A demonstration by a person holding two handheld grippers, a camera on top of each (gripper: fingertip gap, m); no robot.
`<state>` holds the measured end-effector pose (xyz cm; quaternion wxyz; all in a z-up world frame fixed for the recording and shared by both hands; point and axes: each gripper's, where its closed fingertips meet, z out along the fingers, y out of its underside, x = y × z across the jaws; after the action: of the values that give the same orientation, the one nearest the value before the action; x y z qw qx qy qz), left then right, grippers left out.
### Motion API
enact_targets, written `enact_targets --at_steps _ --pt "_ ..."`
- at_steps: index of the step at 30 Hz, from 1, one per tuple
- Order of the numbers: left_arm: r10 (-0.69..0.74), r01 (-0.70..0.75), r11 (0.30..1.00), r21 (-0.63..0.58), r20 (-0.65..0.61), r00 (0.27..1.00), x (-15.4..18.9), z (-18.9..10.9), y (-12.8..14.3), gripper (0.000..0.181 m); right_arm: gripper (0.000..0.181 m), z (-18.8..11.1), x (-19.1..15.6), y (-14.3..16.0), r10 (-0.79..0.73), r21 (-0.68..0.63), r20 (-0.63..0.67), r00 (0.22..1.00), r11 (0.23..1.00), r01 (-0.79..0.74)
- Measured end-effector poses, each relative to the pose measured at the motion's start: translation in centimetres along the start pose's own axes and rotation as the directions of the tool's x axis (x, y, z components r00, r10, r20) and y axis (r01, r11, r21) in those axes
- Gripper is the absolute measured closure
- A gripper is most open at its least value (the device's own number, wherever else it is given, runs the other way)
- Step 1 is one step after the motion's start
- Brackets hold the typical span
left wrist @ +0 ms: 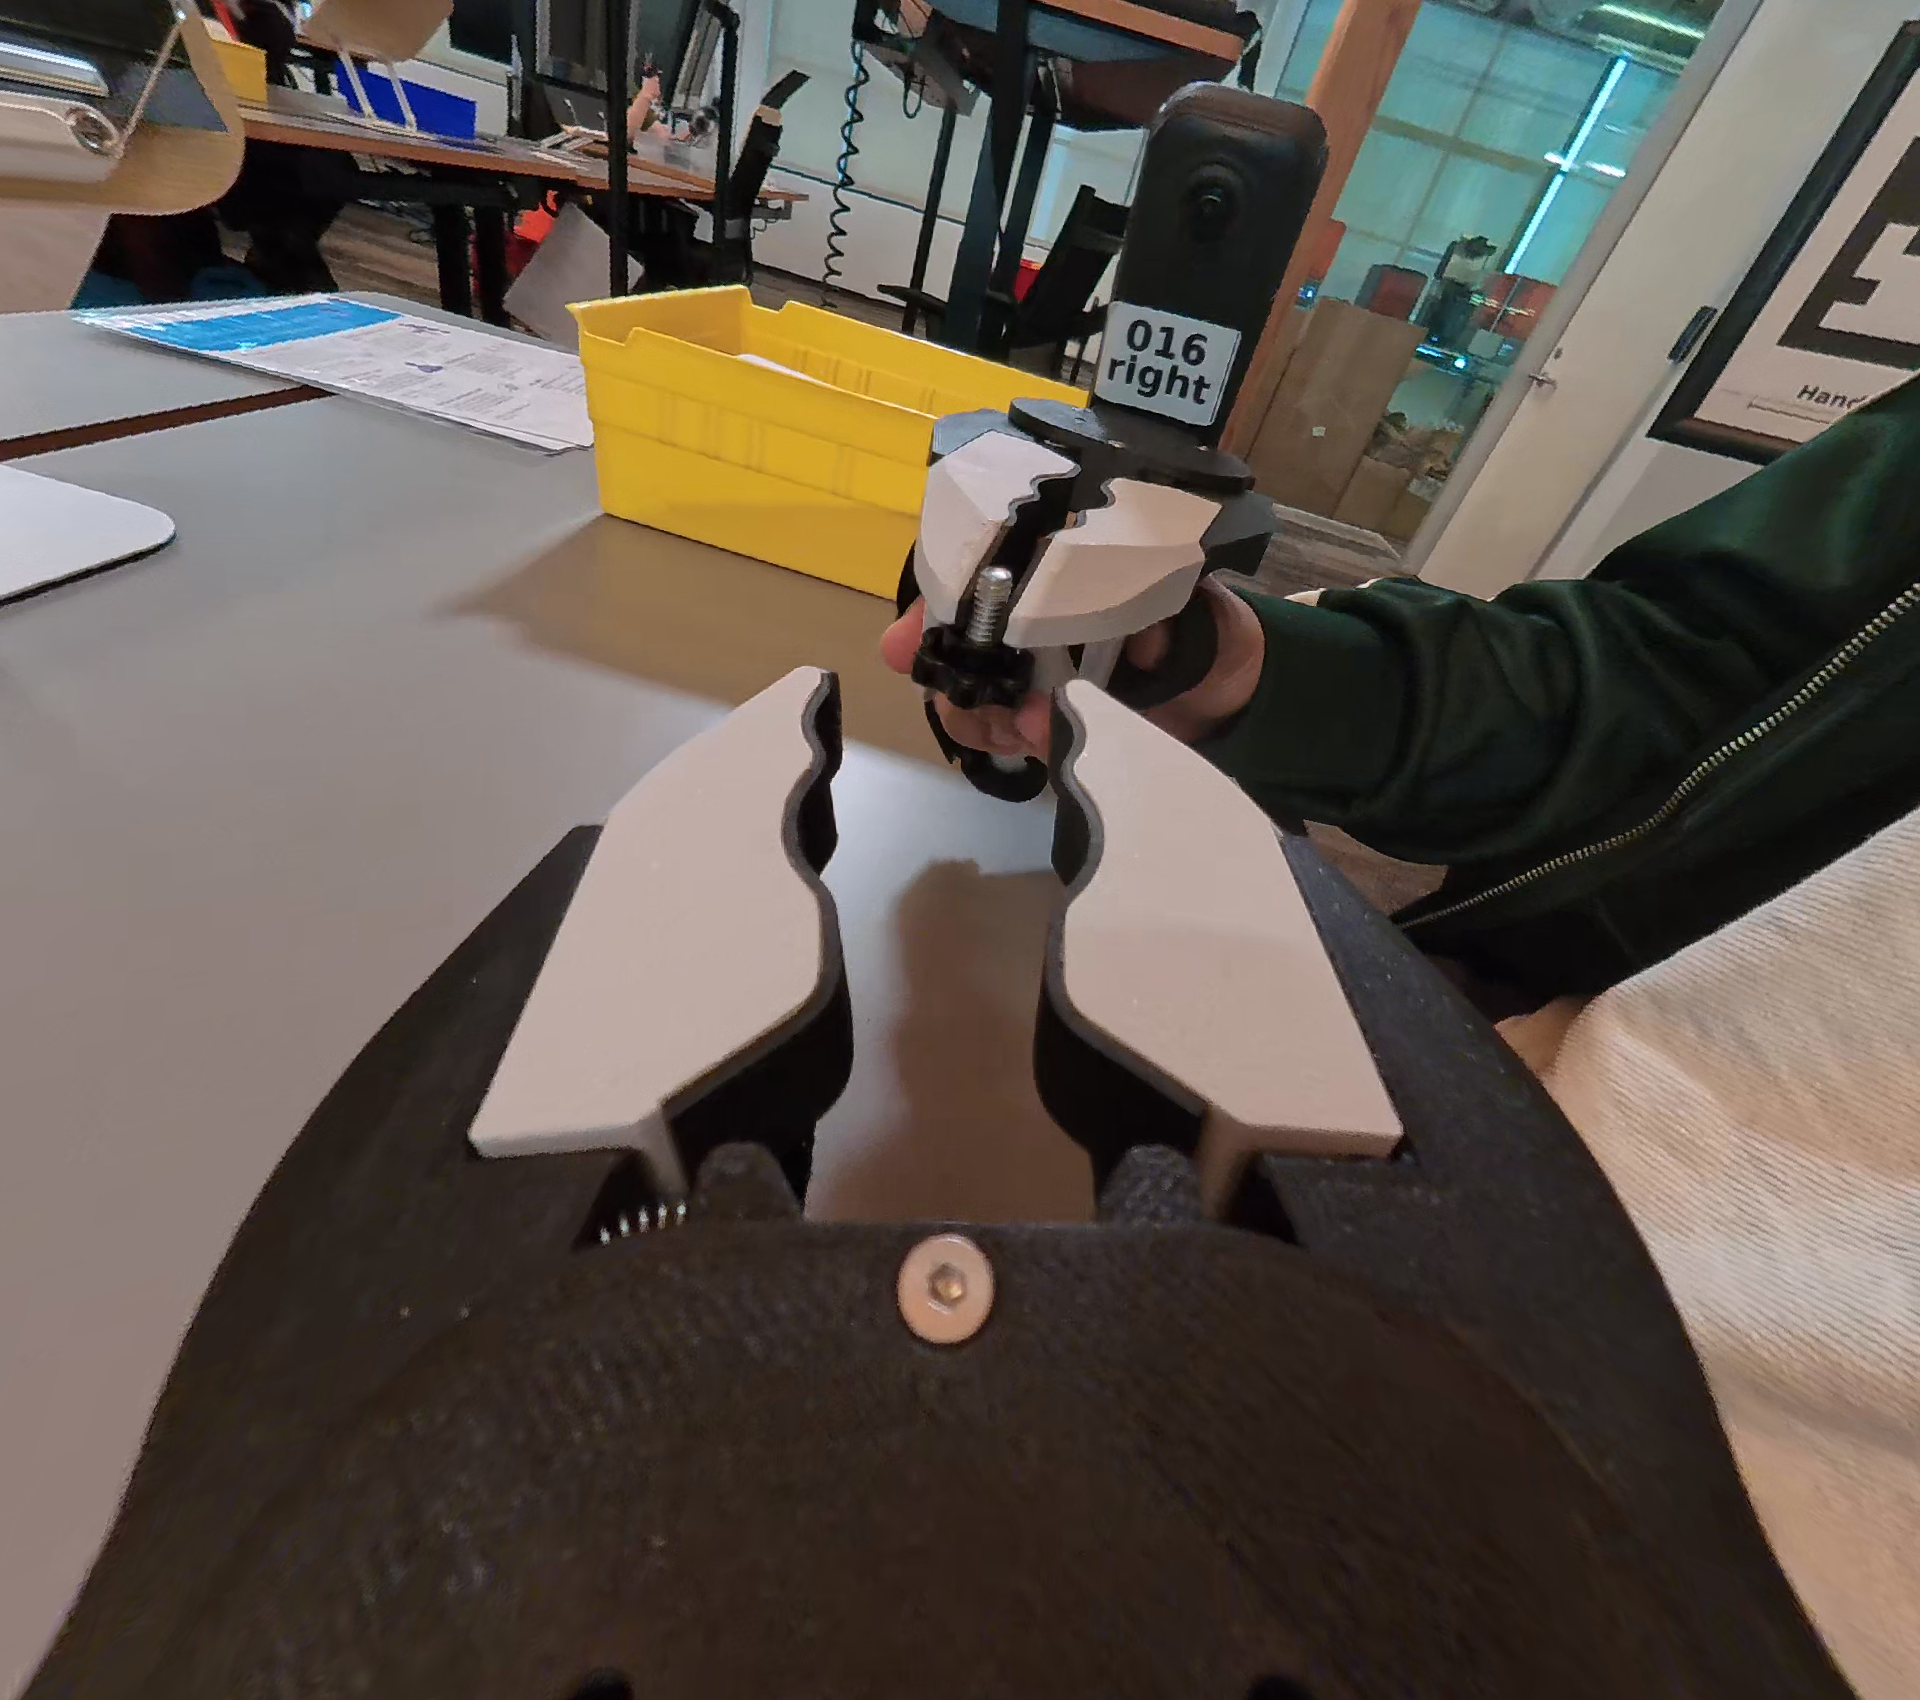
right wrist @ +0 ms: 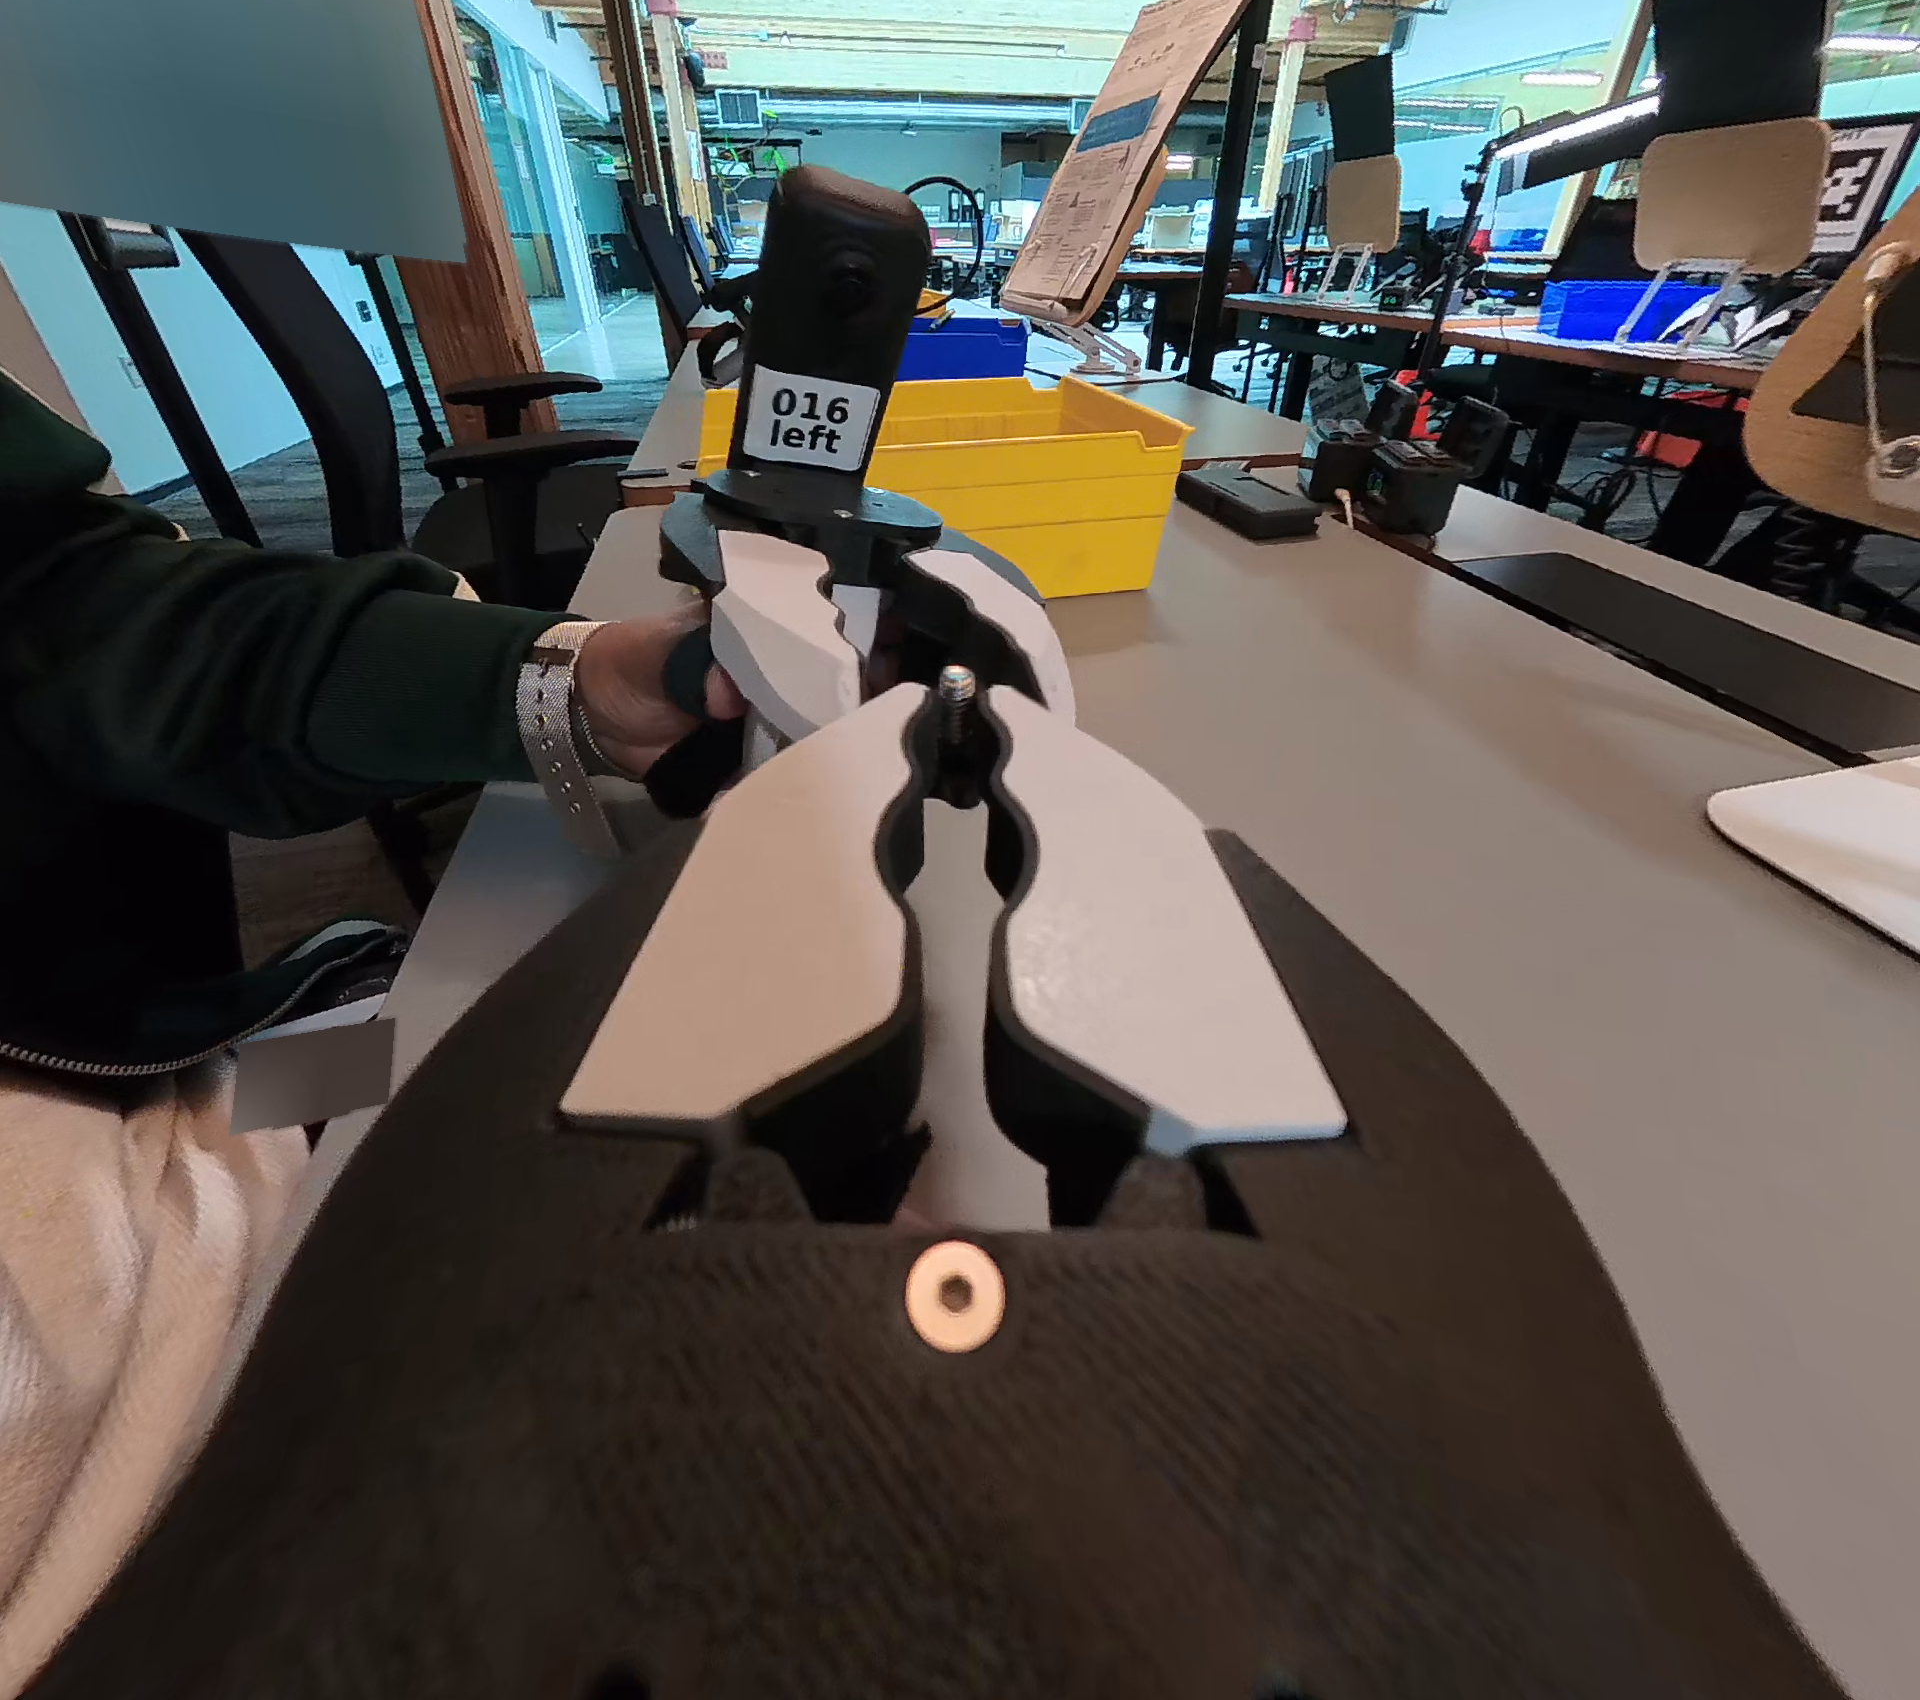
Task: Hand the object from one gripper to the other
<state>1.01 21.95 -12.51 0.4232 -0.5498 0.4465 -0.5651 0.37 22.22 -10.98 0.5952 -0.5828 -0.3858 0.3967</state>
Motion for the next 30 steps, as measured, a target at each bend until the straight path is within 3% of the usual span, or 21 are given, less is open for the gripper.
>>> enact_targets --at_steps 30 --pt "0.015 -0.015 1.0 -0.016 -0.001 1.0 0.0 -0.11 0.22 0.16 0.175 -0.1 0.45 -0.04 0.039 0.008 -0.018 0.999 0.999 -0.039"
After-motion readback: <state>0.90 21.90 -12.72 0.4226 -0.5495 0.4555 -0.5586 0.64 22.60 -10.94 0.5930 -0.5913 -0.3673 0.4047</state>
